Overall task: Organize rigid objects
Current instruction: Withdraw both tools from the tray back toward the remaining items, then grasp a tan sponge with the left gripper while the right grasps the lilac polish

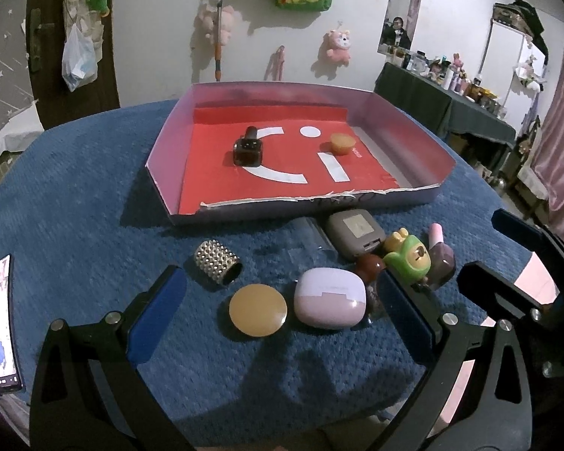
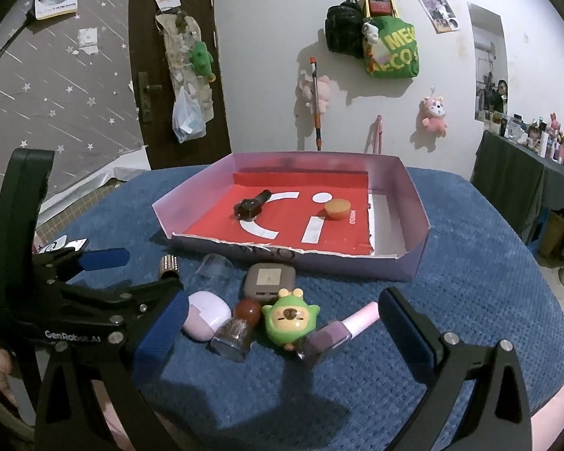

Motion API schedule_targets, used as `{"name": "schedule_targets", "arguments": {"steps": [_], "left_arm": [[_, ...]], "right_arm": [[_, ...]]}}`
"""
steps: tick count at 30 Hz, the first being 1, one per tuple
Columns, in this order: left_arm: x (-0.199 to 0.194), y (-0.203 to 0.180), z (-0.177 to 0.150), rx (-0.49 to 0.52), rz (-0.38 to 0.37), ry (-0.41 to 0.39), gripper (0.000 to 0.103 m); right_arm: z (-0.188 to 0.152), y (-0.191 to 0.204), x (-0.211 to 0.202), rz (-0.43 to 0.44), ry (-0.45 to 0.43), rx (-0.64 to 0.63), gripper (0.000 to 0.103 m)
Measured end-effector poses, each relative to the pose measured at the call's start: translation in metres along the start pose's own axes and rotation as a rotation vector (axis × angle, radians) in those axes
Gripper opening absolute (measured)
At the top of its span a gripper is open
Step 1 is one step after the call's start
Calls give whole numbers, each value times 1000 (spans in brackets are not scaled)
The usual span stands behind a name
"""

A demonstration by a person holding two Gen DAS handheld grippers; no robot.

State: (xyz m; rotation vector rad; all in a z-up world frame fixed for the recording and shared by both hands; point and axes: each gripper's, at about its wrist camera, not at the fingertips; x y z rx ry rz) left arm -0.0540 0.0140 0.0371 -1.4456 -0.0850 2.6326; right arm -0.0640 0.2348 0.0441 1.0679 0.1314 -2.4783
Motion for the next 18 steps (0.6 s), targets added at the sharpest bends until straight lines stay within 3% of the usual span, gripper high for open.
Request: {"name": "schedule_targets", "arguments": {"steps": [9, 13, 18], "left_arm": [[-1, 7, -9, -19, -33, -3, 102], [0, 9, -11, -25, -33, -4, 101], [5, 13, -14, -36, -27, 9, 91]], "right_arm": [[-6, 5, 5, -9, 25, -14, 98], [-9, 5, 11, -2, 52, -12, 89], [-13, 0, 16, -15, 68, 6, 87]]}}
Point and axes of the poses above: each gripper's, at about its wrist camera, not at the fingertips, and x roughly the way its jaws point, y to its left, z to its top, and after that the axes turned 13 degrees about y, right-handed
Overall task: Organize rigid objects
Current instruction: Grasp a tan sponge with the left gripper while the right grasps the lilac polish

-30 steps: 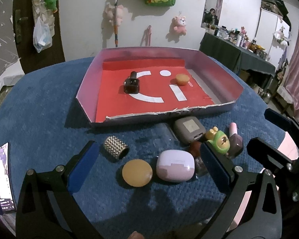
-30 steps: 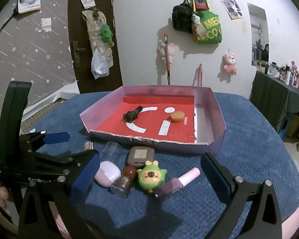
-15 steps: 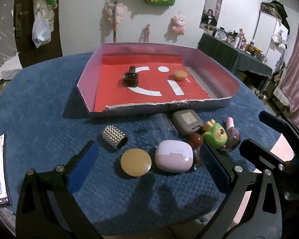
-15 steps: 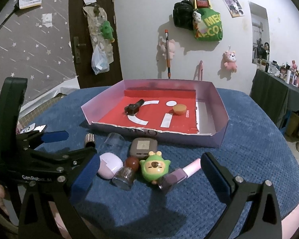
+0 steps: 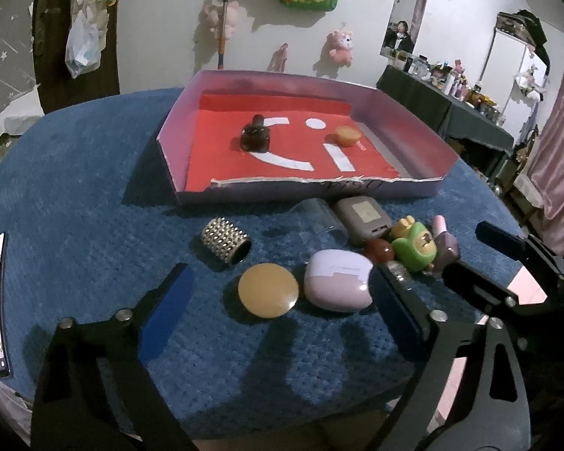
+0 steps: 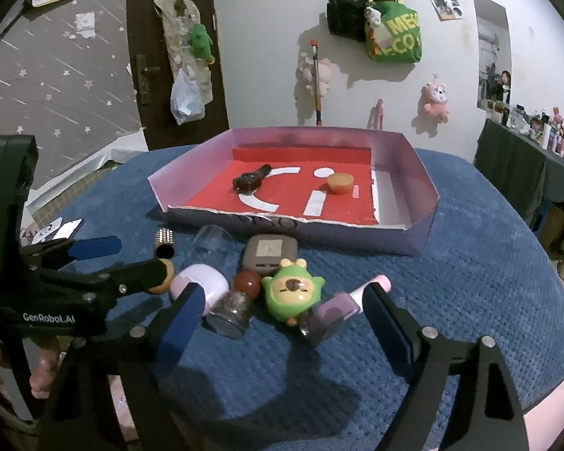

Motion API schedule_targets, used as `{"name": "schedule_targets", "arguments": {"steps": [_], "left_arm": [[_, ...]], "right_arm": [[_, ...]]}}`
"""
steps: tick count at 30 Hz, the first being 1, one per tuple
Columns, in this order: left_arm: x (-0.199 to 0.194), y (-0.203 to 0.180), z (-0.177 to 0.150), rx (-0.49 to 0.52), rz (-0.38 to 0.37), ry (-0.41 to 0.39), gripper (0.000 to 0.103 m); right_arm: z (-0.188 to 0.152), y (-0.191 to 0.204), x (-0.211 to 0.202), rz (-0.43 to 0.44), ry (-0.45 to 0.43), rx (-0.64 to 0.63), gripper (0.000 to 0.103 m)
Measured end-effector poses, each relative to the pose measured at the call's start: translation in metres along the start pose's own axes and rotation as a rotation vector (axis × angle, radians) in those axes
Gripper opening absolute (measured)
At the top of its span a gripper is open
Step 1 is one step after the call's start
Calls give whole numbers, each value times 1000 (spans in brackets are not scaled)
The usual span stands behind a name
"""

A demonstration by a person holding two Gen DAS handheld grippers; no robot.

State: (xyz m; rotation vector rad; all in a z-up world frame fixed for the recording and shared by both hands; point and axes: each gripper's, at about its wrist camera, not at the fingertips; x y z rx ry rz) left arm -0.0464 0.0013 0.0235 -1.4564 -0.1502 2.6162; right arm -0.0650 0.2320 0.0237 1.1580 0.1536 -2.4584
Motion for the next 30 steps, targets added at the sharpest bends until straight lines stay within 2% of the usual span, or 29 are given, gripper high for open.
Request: {"name": "schedule_targets", "arguments": {"steps": [5, 8, 15, 20, 24, 27, 30], "left_arm": [[10, 9, -2, -19, 5, 30, 78], [17, 14, -5, -32, 2, 50, 76], [22, 22, -8, -46, 15, 54, 76], [23, 25, -10, -55, 11, 63, 75], [25, 23, -10, -39, 36, 63, 74], [24, 23, -11, -36, 39, 62, 73], [24, 22, -11, -42, 33, 60, 69]], "right_arm": [[-3, -8, 6, -37, 20, 20, 83], [-7, -13, 11, -63, 36, 33, 82], [-12, -28, 24, -107, 88, 84, 81], [-22, -46, 19, -147, 87, 144, 79], [-32, -49, 18, -194, 112, 174, 79], [-40, -49, 16, -190, 106, 192, 78], [-39, -47, 11, -131, 57, 201, 78]]}}
Point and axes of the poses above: each gripper's, at about its wrist camera, not at the fingertips, and x roughly the way its jaws point, y to its left, z to its top, and after that the axes turned 13 degrees about y, right-handed
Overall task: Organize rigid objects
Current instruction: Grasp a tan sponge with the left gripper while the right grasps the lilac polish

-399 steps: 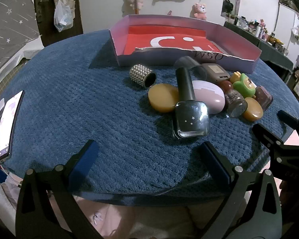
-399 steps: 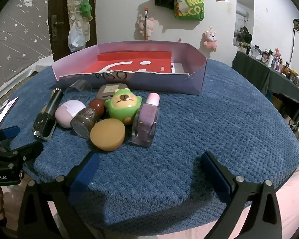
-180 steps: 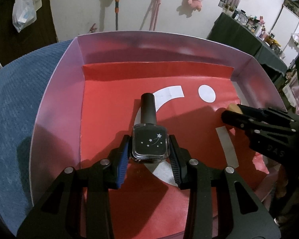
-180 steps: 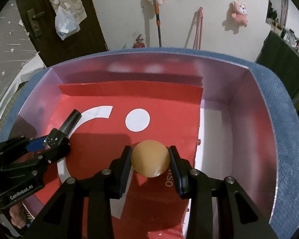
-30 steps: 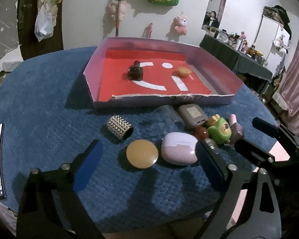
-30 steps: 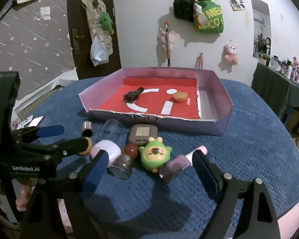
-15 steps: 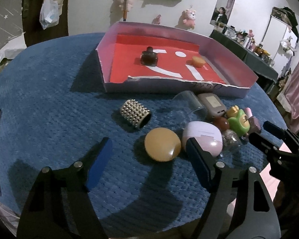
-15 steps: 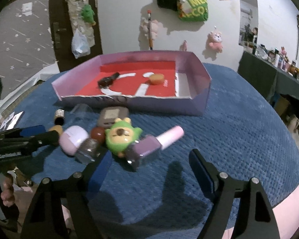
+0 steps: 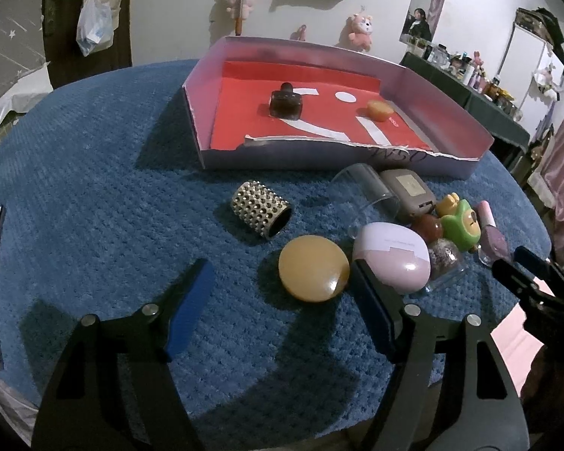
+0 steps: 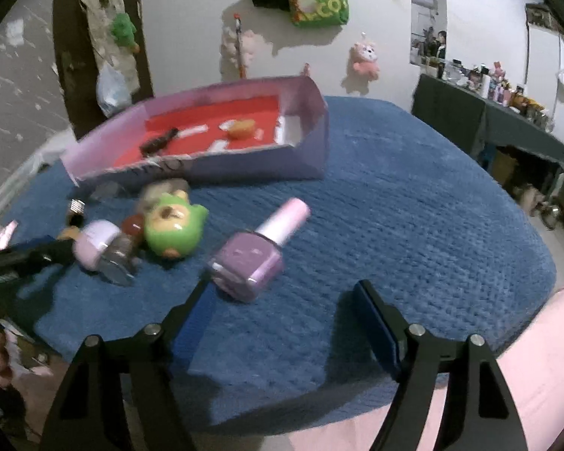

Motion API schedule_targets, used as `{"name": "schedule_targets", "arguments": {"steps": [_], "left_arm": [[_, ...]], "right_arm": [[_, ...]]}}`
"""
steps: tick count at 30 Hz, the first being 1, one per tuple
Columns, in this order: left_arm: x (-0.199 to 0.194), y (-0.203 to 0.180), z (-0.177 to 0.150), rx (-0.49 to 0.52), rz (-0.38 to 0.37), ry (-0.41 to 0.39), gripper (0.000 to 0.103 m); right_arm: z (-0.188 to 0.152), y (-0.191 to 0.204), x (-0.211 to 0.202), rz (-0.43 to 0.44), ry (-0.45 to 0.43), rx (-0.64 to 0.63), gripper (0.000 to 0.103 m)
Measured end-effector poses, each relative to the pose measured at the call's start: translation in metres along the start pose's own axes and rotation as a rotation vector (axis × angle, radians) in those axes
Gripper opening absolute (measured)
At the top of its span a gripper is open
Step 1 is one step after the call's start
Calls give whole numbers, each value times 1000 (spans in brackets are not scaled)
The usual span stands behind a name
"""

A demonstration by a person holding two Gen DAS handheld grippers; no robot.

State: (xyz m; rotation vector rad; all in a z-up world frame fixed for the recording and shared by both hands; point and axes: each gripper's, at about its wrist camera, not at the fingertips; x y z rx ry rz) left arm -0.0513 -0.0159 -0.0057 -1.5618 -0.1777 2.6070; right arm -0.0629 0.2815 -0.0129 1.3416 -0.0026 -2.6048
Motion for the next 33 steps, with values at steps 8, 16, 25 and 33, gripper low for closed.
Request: {"name": "schedule_targets", "arguments": {"steps": [8, 16, 25, 33], "left_arm": [[1, -14, -4, 32, 39, -19, 55], [2, -22, -3, 52, 44, -34, 36], [-6, -22, -2, 55, 25, -56, 36], [-18, -22, 3, 51, -6, -84, 36]], "right_arm": [[5, 14, 21, -63, -88, -13, 76], [13, 22, 30, -83, -122, -56, 45], [14, 22, 16, -21, -112, -76, 45], [23, 36, -7, 31, -158, -118, 45]]}}
Point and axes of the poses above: each gripper's, at about its wrist camera, not at the fingertips, and x roughly the way its jaws point, y to its left, z to its top, and after that the axes turned 13 degrees about y, right-handed
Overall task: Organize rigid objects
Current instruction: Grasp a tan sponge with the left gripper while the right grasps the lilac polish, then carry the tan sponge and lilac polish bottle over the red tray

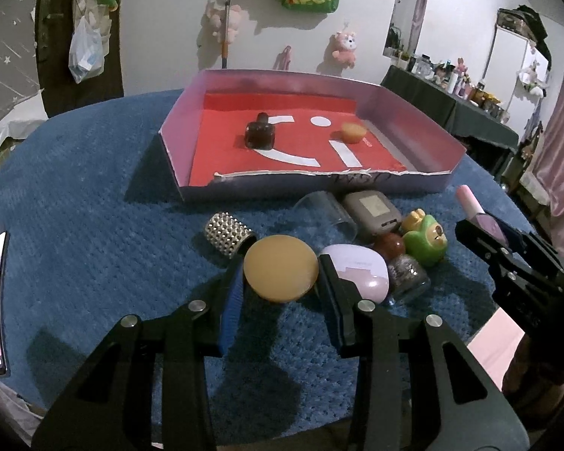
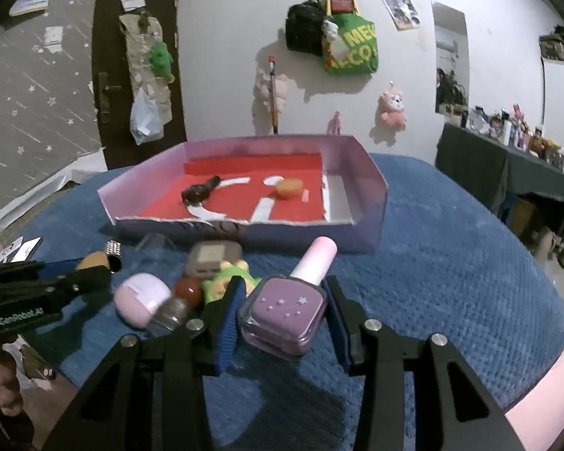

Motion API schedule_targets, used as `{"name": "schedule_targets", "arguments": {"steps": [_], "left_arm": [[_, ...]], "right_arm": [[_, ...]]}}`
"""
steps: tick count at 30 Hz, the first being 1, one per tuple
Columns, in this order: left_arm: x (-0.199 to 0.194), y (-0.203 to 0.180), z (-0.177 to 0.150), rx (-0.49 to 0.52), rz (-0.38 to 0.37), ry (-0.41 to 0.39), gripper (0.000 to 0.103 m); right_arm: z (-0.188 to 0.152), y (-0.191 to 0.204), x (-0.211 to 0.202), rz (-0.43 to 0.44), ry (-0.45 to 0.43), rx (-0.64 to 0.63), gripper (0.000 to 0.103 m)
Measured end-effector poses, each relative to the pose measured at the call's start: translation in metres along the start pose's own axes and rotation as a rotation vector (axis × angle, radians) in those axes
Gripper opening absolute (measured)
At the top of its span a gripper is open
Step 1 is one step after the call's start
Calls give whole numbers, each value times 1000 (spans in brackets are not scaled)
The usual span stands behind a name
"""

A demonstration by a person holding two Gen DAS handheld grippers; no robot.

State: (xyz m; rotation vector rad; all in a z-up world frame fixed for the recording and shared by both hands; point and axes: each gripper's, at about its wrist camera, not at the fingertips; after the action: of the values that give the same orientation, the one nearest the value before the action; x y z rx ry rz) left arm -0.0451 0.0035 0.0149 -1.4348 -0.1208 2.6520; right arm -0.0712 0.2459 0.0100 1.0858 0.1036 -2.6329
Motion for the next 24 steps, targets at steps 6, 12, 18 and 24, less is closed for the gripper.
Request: {"name": "schedule_targets", "arguments": {"steps": [6, 12, 18, 24], "left_arm": [[-8, 2, 5, -5, -15, -21, 36], [-16, 3, 12, -3, -16, -48, 36], [-13, 4, 14, -5, -30, -39, 36], [-15, 3, 21, 0, -31, -47, 36]], "right_arm": [[9, 5, -7, 66, -9, -4, 45], [17, 10, -11, 96, -19, -16, 45], [18, 12, -8, 109, -2, -22, 45], [24, 12, -10, 112, -14, -35, 45]]}}
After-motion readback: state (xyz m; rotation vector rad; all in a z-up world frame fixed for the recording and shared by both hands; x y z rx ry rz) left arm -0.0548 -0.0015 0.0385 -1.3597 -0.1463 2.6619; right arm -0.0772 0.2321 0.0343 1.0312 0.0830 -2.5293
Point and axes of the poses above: each gripper's, at about its wrist camera, not at the fingertips, and x roughly the way its jaws point, y to its left, z to its top, and after that the axes turned 13 degrees about y, right-handed
